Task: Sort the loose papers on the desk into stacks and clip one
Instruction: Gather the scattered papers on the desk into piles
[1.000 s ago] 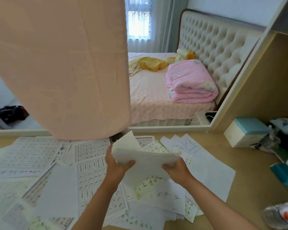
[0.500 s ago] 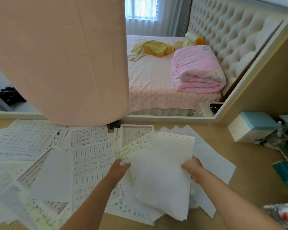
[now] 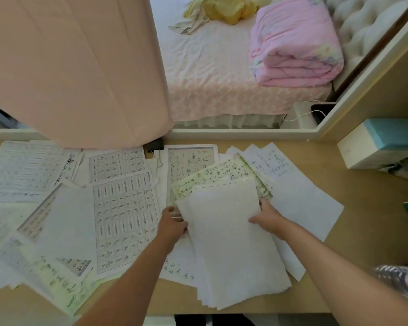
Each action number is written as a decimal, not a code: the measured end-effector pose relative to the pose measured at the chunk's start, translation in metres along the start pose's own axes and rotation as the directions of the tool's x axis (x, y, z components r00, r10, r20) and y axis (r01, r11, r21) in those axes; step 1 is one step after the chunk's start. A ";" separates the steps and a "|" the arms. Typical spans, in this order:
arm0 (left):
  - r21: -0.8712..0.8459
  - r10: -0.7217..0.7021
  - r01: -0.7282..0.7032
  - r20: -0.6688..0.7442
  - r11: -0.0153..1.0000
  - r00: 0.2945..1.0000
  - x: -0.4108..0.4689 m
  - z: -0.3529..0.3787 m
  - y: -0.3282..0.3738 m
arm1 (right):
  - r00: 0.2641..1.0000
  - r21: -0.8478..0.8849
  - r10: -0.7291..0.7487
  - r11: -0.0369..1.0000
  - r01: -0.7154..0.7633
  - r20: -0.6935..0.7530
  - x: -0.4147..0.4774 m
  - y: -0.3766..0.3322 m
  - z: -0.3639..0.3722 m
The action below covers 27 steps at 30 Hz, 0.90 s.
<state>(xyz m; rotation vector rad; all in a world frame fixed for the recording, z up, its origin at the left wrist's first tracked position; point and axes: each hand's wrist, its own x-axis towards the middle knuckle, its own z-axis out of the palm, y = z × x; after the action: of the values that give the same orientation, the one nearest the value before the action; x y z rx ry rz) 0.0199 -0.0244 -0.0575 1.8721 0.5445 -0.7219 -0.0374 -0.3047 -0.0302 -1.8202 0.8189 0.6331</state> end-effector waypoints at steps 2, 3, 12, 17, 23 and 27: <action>0.029 0.006 -0.005 -0.041 1.000 0.999 -0.003 0.002 -0.002 | 0.999 -0.011 -0.013 1.000 0.013 0.034 0.000 -0.005 0.010; 0.059 0.018 -0.014 -0.060 0.998 0.998 -0.007 0.001 -0.002 | 0.999 -0.042 -0.014 0.999 0.015 0.047 0.000 -0.005 0.015; -0.339 0.140 -0.096 0.109 0.936 0.984 -0.030 -0.017 0.023 | 0.972 0.112 -0.229 0.966 0.234 -0.057 -0.028 -0.016 0.021; -0.329 0.420 -0.445 -0.150 0.833 0.895 -0.071 -0.032 0.082 | 0.876 0.184 -0.428 0.864 0.469 -0.220 -0.063 -0.062 0.008; -0.391 0.627 -0.656 -0.219 0.645 0.747 -0.110 -0.044 0.127 | 0.743 0.150 -0.578 0.746 0.649 -0.338 -0.086 -0.087 0.007; -0.271 0.678 -0.718 -0.237 0.641 0.696 -0.113 -0.042 0.122 | 0.772 0.178 -0.552 0.765 0.620 -0.316 -0.089 -0.079 0.007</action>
<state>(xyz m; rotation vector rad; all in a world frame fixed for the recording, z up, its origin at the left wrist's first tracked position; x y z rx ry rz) 0.0278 -0.0383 0.1131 1.6011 -0.0328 0.0183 -0.0336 -0.2544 0.0777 -1.7808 0.4065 -0.1215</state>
